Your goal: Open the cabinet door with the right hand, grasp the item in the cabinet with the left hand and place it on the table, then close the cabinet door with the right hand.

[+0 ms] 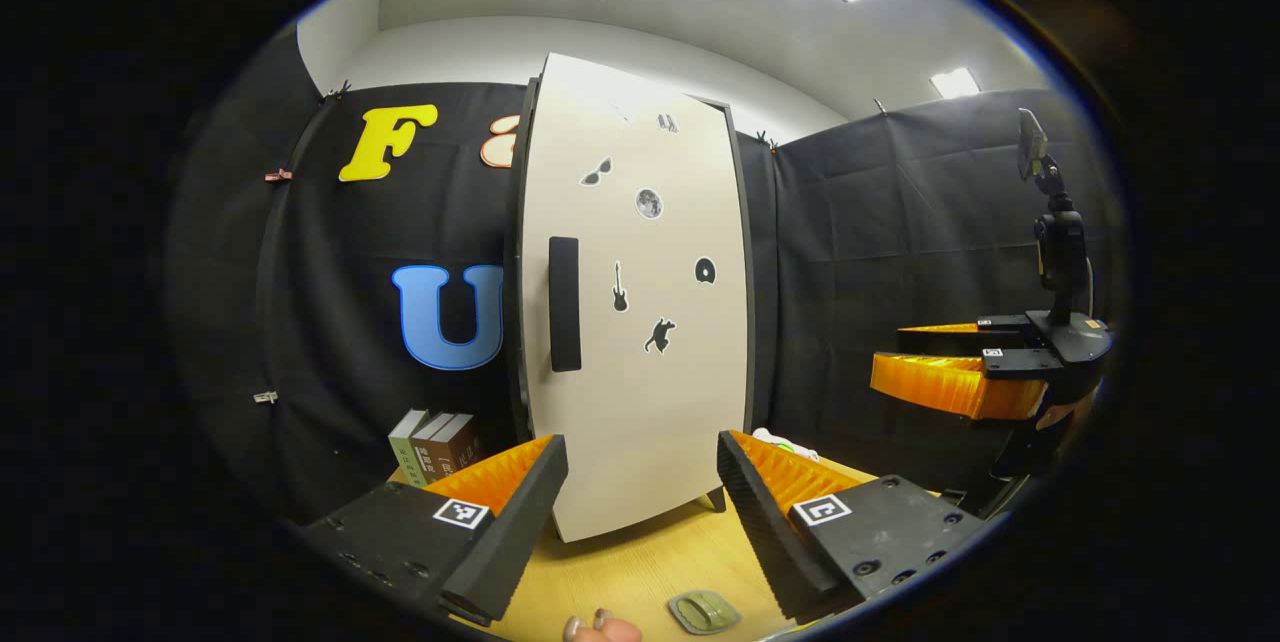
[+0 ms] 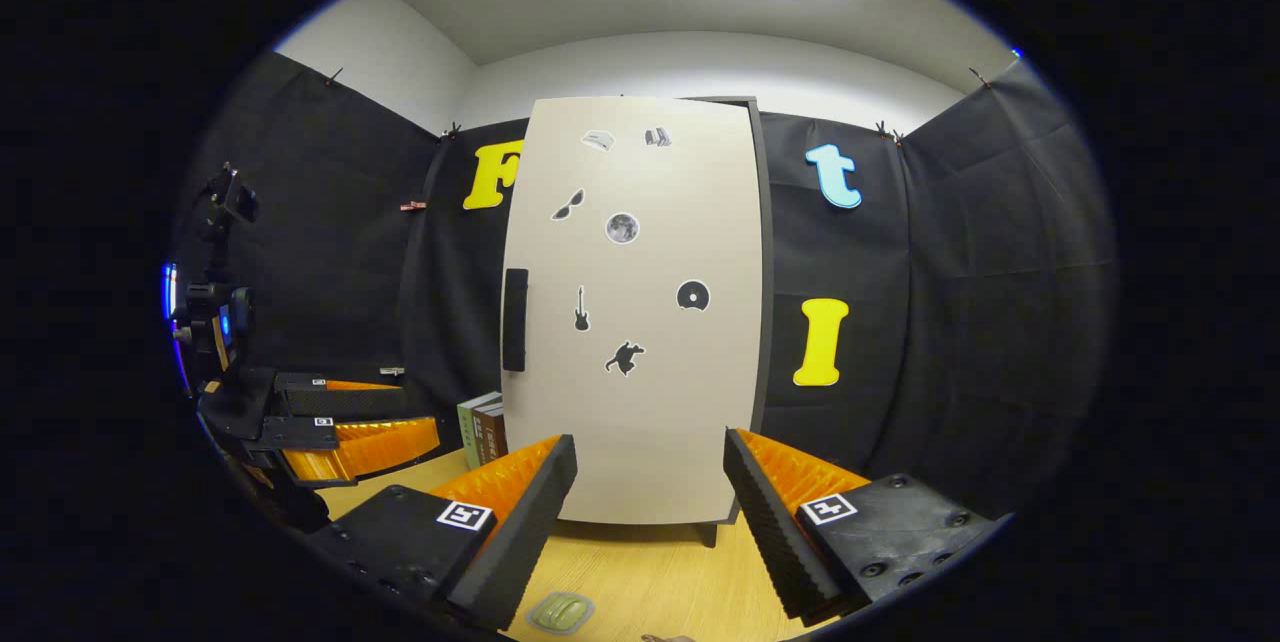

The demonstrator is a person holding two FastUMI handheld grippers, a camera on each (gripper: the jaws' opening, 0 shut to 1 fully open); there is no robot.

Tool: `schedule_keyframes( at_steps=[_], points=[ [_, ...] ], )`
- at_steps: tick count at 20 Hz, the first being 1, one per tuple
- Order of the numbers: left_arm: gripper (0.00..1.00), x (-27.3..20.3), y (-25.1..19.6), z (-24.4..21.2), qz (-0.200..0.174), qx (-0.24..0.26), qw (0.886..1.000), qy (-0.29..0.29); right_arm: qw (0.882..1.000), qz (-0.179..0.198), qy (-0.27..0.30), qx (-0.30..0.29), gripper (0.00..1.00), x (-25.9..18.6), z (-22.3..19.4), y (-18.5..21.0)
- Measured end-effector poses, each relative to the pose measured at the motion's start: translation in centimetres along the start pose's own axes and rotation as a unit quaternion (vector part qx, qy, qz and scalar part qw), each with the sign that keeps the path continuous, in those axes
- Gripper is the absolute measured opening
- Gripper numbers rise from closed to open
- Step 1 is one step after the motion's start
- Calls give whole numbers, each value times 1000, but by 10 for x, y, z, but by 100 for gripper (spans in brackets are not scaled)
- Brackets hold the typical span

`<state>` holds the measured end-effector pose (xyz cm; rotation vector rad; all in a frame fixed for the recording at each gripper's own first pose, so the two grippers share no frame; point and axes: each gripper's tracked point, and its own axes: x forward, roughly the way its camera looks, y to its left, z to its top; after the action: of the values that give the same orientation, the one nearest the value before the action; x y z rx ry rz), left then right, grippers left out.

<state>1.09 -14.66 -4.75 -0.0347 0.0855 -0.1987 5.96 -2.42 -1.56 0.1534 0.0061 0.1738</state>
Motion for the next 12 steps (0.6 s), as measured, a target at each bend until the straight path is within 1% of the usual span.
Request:
schedule_keyframes(
  at_steps=[9,12],
  points=[
    [95,6,0,-1,-9,-5,1000,0,1000,-3,-1,-12,96,7,4,3],
    [95,6,4,-2,-3,-4,1000,0,1000,-1,-1,-13,96,8,5,4]
  ],
)
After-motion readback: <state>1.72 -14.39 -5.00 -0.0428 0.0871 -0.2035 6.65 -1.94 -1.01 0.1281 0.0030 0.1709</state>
